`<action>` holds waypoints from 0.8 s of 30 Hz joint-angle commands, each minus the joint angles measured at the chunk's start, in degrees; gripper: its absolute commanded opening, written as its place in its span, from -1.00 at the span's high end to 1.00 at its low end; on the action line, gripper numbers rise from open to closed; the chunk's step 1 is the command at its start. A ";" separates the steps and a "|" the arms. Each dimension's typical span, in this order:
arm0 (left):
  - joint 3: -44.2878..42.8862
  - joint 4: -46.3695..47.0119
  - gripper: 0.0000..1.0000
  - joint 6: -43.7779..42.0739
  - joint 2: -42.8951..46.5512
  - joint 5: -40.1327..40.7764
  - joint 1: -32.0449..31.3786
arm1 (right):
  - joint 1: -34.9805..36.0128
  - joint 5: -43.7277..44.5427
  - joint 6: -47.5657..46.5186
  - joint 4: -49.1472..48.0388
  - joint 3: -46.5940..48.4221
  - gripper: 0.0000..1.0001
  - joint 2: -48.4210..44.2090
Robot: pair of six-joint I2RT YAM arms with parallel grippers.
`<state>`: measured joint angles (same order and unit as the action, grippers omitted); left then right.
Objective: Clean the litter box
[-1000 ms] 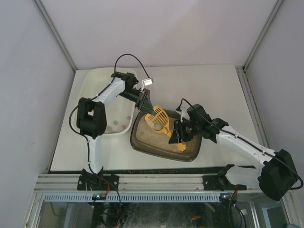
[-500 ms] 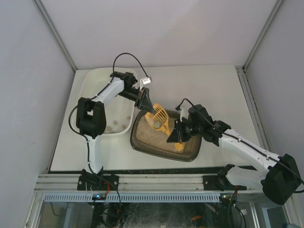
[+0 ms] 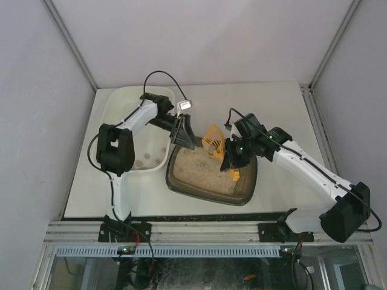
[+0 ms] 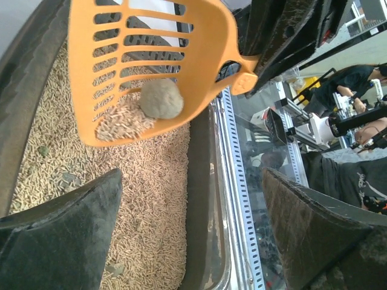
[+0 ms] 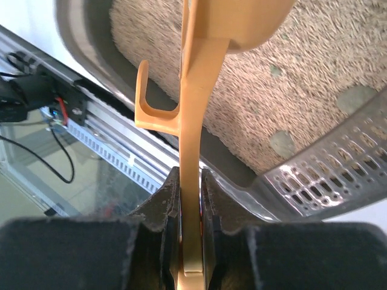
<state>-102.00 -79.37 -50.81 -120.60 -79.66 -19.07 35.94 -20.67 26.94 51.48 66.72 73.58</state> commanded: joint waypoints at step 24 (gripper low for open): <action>13.24 34.19 -0.99 60.77 24.62 61.37 0.26 | 6.94 5.76 -1.79 0.27 5.72 1.00 18.26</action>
<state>-92.23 -51.94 -6.02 -99.42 -40.58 -18.26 42.15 -16.16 22.61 56.90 70.04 90.32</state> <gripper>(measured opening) 0.997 0.112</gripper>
